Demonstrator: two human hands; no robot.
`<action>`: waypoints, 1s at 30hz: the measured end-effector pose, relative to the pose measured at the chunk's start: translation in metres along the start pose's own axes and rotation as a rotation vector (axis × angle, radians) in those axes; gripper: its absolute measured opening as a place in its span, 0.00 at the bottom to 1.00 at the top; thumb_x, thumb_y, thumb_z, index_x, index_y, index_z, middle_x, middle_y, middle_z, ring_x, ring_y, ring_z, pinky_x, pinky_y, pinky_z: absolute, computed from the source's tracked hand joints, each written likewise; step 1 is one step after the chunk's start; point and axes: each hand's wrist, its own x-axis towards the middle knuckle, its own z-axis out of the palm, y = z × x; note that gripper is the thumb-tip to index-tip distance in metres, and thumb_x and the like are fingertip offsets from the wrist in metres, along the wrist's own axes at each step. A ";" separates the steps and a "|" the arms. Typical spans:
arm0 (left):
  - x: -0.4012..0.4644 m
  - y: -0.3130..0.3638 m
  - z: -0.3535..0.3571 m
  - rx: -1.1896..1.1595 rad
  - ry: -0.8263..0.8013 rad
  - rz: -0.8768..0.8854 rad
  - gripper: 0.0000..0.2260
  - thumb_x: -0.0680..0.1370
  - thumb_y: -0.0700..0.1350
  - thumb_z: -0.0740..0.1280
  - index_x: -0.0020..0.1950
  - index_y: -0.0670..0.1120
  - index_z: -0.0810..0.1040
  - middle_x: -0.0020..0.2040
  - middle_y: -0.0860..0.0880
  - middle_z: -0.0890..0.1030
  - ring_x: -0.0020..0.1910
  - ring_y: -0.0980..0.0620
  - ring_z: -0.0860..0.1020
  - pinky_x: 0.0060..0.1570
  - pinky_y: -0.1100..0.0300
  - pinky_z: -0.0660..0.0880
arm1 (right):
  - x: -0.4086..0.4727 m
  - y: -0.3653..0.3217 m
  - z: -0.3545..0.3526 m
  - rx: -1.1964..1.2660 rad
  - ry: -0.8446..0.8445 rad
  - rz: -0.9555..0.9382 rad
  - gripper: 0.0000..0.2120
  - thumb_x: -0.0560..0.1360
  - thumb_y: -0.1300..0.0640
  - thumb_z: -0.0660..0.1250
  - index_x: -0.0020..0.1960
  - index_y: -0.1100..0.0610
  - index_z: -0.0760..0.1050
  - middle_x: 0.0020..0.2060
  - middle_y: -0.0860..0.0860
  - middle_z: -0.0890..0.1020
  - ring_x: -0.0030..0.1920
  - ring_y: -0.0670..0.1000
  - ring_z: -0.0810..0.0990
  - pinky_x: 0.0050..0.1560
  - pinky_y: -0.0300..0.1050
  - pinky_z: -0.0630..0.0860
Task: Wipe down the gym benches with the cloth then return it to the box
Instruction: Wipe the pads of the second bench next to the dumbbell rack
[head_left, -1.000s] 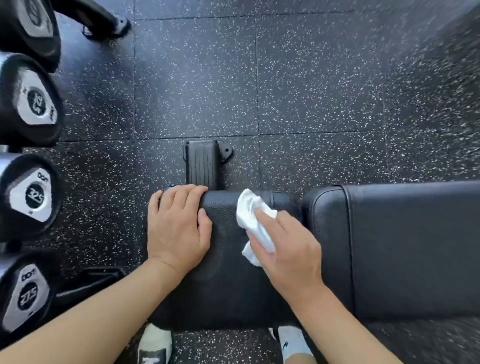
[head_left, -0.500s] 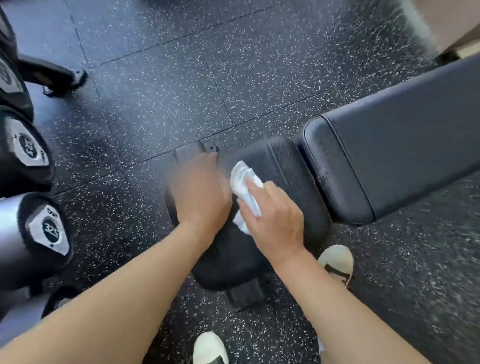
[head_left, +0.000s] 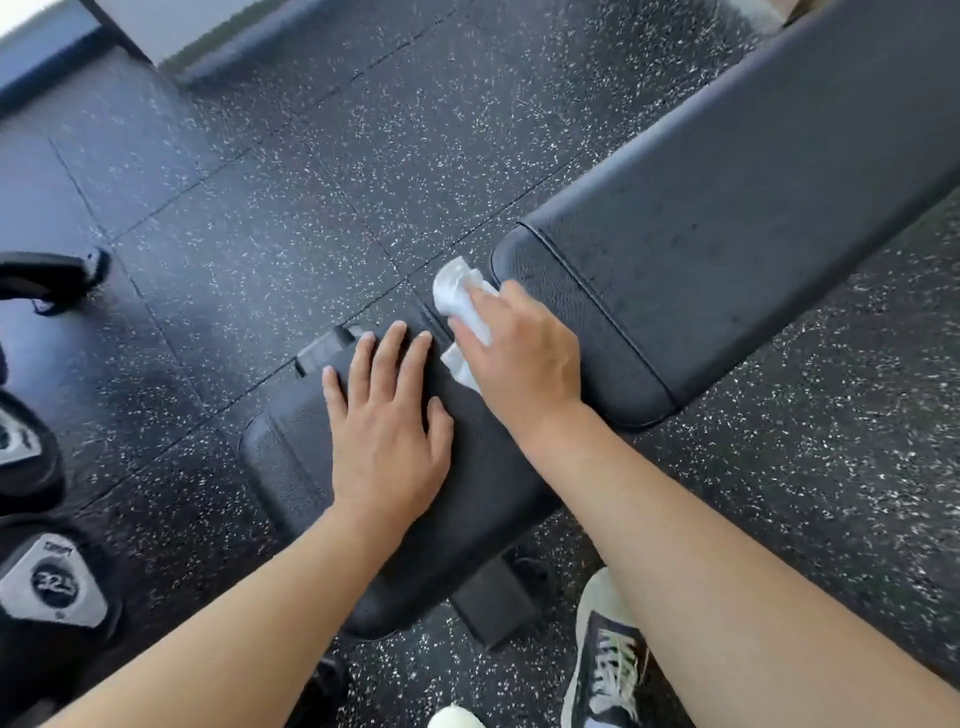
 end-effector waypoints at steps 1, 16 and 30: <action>0.001 0.003 0.005 -0.005 0.029 -0.024 0.29 0.79 0.53 0.57 0.82 0.52 0.64 0.84 0.50 0.62 0.84 0.43 0.57 0.80 0.34 0.51 | 0.010 -0.005 0.007 0.003 -0.008 -0.015 0.17 0.82 0.44 0.65 0.66 0.50 0.80 0.50 0.52 0.79 0.50 0.56 0.80 0.44 0.51 0.73; 0.000 0.006 0.012 0.000 0.068 -0.020 0.28 0.79 0.51 0.57 0.81 0.51 0.65 0.82 0.49 0.63 0.83 0.43 0.57 0.80 0.35 0.52 | -0.133 0.061 -0.027 0.138 0.177 0.119 0.15 0.76 0.51 0.74 0.62 0.53 0.84 0.40 0.48 0.75 0.37 0.50 0.76 0.35 0.44 0.77; -0.002 0.002 0.015 -0.013 0.094 0.005 0.27 0.80 0.52 0.58 0.80 0.53 0.65 0.82 0.51 0.64 0.82 0.45 0.59 0.81 0.39 0.51 | -0.170 -0.001 0.006 0.264 0.403 0.522 0.20 0.80 0.45 0.66 0.68 0.53 0.76 0.51 0.50 0.79 0.45 0.54 0.80 0.40 0.49 0.74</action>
